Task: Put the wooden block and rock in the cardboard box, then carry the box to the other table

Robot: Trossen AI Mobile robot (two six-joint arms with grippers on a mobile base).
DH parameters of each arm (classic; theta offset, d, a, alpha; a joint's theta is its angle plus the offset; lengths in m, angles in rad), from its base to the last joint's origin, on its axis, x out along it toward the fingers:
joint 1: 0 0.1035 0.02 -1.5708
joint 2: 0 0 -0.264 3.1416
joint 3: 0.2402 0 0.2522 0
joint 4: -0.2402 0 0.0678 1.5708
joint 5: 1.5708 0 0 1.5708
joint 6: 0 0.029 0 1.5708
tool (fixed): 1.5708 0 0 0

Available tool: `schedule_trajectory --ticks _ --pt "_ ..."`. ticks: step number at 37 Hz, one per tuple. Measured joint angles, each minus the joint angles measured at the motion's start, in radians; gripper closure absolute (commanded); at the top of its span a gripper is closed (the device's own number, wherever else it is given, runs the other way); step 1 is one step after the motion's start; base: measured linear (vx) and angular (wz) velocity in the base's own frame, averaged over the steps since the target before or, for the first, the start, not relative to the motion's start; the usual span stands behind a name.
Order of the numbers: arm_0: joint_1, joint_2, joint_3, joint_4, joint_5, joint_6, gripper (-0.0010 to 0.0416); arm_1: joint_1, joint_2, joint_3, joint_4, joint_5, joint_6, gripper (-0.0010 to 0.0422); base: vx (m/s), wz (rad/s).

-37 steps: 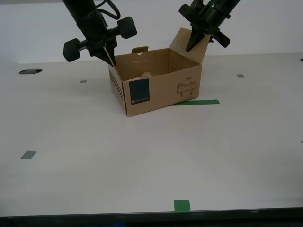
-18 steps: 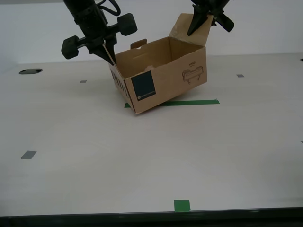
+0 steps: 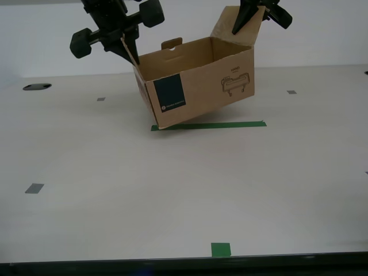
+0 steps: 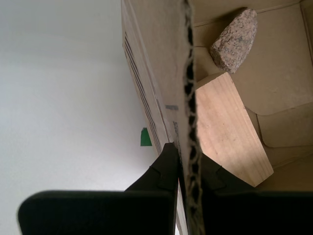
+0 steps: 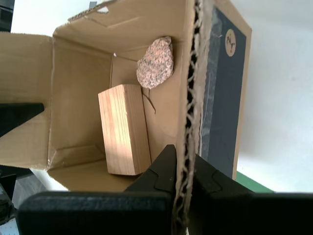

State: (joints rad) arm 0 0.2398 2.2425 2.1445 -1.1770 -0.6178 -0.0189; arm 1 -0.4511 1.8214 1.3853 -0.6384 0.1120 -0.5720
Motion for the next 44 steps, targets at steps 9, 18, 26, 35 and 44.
schedule_trajectory --ticks 9,18,26,35,44 --pt "0.023 -0.039 -0.001 -0.019 0.072 0.012 0.0407 0.009 0.000 0.042 -0.017 0.000 0.037 0.0413 0.000 0.000" --pt "0.033 -0.078 -0.001 -0.031 0.100 0.033 0.0407 0.010 0.000 0.068 -0.031 -0.001 0.082 0.0413 0.000 0.000" --pt "0.039 -0.140 -0.064 -0.023 0.112 0.053 0.0407 0.011 0.000 0.068 -0.039 0.000 0.109 0.0413 0.000 0.000" --pt "0.044 -0.319 -0.351 0.171 0.130 0.148 0.0407 0.012 0.000 0.068 -0.053 0.008 0.153 0.0413 0.000 0.000" --pt "0.044 -0.463 -0.555 0.281 0.134 0.208 0.0407 0.008 0.000 0.069 -0.069 0.117 0.164 0.0413 0.000 0.000"
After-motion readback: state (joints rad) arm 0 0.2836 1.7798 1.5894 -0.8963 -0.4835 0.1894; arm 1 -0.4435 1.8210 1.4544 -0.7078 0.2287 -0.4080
